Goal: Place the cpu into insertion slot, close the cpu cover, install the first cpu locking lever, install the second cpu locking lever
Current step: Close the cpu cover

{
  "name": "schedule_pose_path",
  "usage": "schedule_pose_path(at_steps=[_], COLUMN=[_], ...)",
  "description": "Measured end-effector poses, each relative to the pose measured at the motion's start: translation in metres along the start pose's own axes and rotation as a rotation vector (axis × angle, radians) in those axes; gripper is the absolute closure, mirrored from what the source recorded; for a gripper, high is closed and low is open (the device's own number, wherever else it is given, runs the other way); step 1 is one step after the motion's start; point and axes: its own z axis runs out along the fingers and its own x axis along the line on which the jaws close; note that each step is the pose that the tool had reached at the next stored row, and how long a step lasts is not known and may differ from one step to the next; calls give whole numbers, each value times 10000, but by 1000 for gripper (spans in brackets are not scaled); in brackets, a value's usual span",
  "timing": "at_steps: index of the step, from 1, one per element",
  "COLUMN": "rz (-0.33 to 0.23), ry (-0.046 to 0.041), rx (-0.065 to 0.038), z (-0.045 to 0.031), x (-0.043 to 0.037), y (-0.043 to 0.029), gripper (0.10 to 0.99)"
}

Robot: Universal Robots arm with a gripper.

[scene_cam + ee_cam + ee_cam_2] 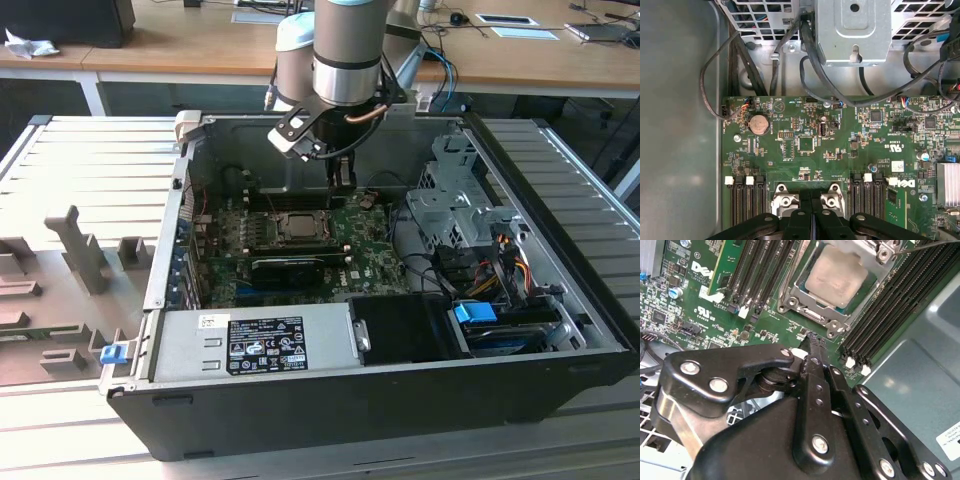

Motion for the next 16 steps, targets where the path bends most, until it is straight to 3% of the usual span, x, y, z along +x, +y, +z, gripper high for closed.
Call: schedule_pose_path(at_steps=[11,16], rz=[0,-1], ry=[-1,0], rx=[0,0], z=[2,24], x=[-1,-2], y=[-40,-115], gripper=[980,980])
